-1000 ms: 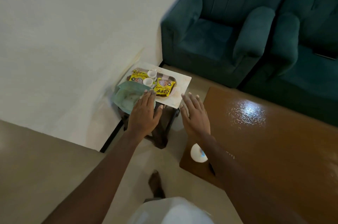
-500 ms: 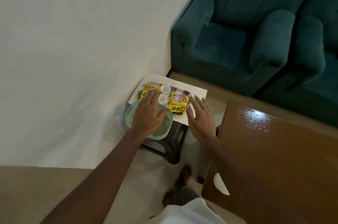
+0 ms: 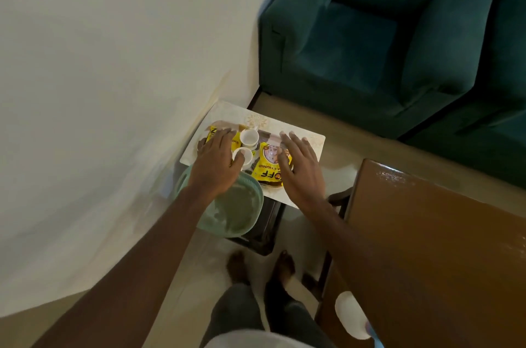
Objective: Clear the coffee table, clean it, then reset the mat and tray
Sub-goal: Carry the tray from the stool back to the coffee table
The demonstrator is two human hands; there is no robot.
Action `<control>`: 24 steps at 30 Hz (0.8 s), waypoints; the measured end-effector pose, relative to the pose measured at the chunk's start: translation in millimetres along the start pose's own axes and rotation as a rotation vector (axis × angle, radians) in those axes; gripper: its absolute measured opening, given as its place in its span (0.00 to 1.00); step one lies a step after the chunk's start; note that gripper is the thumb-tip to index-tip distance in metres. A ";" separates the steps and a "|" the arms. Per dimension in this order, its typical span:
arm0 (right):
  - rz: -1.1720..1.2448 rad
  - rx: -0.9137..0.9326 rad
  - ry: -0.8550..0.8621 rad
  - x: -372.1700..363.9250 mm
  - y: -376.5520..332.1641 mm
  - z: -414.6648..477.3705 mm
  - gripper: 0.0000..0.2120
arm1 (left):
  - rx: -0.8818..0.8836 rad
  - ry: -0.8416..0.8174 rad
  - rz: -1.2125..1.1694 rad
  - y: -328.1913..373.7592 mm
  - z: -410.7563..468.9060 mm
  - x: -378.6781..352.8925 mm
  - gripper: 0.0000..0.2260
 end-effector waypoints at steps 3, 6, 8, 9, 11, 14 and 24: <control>0.004 -0.039 -0.021 -19.5 16.3 18.3 0.22 | 0.019 -0.018 -0.025 -24.5 31.8 -18.5 0.27; 0.033 -0.097 -0.017 -44.8 41.1 39.4 0.23 | 0.042 -0.024 -0.040 -54.1 65.6 -38.1 0.26; 0.033 -0.143 -0.012 -64.6 60.6 56.7 0.23 | 0.078 -0.043 -0.038 -79.2 90.8 -51.2 0.26; 0.026 -0.158 -0.010 -74.8 69.8 65.1 0.24 | 0.092 -0.063 -0.026 -92.6 102.7 -59.1 0.26; 0.020 -0.193 0.007 -88.9 87.7 79.4 0.24 | 0.118 -0.103 0.009 -116.9 123.5 -72.9 0.26; 0.022 -0.247 0.037 -108.5 117.7 93.1 0.21 | 0.171 -0.129 -0.013 -152.4 142.1 -93.4 0.23; 0.030 -0.475 0.080 -139.5 170.4 109.0 0.27 | 0.460 -0.243 -0.115 -230.6 177.8 -134.8 0.32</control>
Point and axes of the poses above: each hand's wrist, its own z-axis towards the middle knuckle, its own x-axis out of the back of the hand, y = z × x, the point moved 8 cm from there along z, towards the middle knuckle, and after that the axes turned 9 degrees about -y, right-handed, at the moved point
